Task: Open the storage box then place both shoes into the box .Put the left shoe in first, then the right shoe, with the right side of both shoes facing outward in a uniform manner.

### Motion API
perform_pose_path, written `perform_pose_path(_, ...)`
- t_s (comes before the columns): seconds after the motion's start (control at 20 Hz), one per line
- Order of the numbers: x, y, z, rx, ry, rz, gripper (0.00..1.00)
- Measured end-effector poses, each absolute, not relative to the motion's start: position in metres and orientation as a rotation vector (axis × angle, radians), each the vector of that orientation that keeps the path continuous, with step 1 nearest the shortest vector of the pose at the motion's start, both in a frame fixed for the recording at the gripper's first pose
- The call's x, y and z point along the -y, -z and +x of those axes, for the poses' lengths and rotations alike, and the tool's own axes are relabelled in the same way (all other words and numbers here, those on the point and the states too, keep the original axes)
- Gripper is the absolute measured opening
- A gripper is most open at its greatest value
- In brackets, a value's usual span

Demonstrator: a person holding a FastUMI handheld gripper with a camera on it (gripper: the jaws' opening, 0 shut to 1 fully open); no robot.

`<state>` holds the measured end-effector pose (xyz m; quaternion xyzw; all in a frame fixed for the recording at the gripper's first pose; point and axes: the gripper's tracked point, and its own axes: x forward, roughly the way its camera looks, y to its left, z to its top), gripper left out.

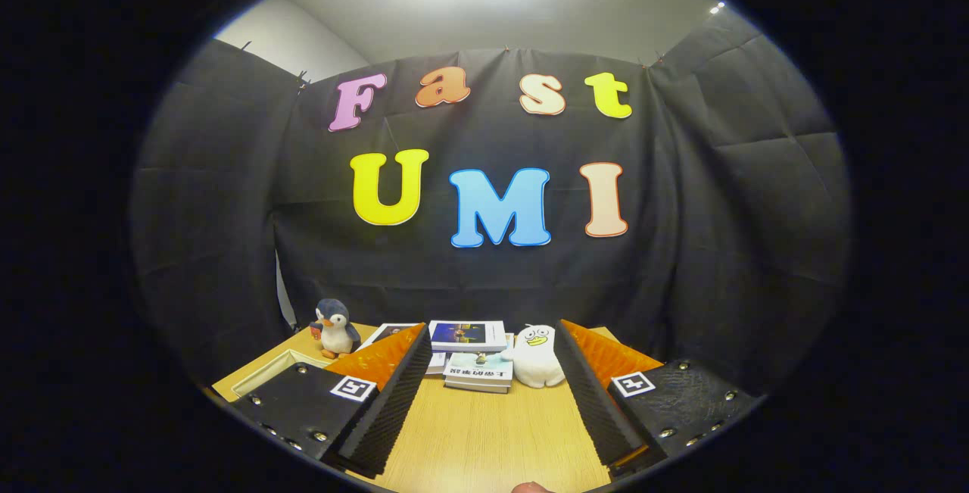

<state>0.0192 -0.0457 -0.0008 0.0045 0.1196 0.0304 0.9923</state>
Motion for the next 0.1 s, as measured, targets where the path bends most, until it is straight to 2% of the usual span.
perform_pose_path(0.1,0.0459,-0.0040,0.0224,-0.220,-0.059,0.027,0.98)
